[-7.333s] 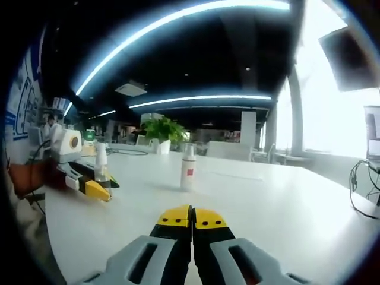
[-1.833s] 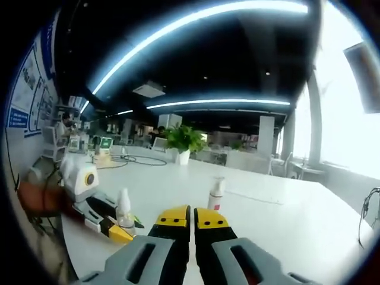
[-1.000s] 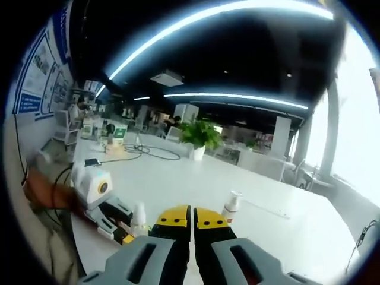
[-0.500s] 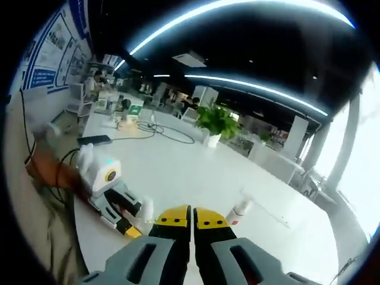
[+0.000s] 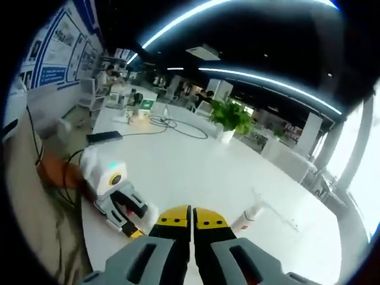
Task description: Clamp pump bottle remove cover press pump head put on cover
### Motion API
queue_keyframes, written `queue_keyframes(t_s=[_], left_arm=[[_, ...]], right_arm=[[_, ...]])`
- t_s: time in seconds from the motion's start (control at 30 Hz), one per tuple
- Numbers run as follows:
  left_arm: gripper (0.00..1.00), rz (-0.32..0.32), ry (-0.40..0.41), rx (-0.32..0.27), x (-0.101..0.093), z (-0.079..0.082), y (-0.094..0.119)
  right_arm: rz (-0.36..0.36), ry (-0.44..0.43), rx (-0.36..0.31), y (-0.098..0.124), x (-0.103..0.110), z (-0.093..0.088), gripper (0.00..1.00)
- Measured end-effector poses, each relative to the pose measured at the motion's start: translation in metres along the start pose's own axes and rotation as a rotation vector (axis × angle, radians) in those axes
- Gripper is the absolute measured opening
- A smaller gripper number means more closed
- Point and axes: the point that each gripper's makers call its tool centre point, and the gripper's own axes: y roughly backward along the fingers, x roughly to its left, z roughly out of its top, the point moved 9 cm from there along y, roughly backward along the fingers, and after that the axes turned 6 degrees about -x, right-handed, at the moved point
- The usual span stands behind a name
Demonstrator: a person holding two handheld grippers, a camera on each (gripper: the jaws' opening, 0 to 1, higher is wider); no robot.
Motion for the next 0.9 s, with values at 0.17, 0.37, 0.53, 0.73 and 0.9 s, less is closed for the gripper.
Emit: queue_keyframes(t_s=[0.17, 0.37, 0.53, 0.73, 0.9], left_arm=[[0.16, -0.005, 0.005, 0.001, 0.002, 0.000, -0.002], [0.16, -0.005, 0.003, 0.008, 0.002, -0.001, -0.002], [0.16, -0.002, -0.011, 0.008, 0.002, -0.001, -0.001], [0.16, -0.003, -0.009, 0.009, 0.001, -0.001, -0.001], [0.16, -0.004, -0.007, 0.009, 0.002, -0.002, -0.001]], right_arm=[[0.012, 0.057, 0.093, 0.000, -0.004, -0.002, 0.00], [0.060, 0.074, 0.120, -0.003, 0.000, 0.005, 0.00], [0.081, 0.102, 0.171, -0.012, -0.004, 0.011, 0.00], [0.106, 0.116, 0.194, -0.016, -0.002, 0.022, 0.00], [0.115, 0.146, 0.214, -0.017, 0.000, 0.026, 0.00]])
